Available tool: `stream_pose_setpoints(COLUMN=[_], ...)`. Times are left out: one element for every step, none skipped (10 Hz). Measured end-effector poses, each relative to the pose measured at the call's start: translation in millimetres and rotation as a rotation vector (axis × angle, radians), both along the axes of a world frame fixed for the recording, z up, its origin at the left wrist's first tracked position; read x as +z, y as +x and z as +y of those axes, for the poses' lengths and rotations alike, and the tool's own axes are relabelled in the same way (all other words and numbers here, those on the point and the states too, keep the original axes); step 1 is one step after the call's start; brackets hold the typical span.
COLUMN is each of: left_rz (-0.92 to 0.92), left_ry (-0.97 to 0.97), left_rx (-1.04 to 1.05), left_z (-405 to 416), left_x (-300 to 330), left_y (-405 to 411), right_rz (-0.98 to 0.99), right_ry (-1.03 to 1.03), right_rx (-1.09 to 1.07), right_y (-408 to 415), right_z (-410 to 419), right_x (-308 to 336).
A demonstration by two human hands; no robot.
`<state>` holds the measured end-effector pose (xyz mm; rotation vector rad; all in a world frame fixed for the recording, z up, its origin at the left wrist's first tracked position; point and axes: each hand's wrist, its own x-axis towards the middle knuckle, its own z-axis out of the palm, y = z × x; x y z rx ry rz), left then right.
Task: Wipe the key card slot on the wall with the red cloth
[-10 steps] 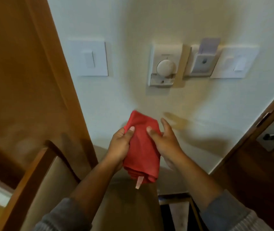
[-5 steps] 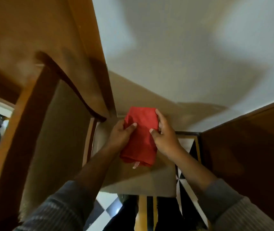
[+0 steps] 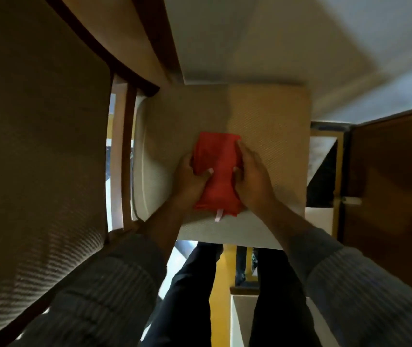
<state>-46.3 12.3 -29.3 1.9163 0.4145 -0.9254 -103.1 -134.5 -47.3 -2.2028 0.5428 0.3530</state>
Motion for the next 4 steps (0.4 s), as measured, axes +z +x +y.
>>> stream_pose_setpoints(left_rz=[-0.040,-0.083,-0.157,-0.342], left_ry=[0.065,0.206,0.294,0.464], left_rx=[-0.116,-0.320,-0.472,-0.684], left_z=[5,14,19,20], left_x=[-6,1,20,50], left_y=[-8,-10,-9,-2], right_rz=[0.074,0.138,0.088,-0.003], right_ry=[-0.081,-0.046,-0.053,-0.186], right_rx=[0.087,0.068,0.056,0.083], right_y=[-8,-9,-11,-16], right_z=[0,-6,-16,-36], right_x=[-11,-2,22,61])
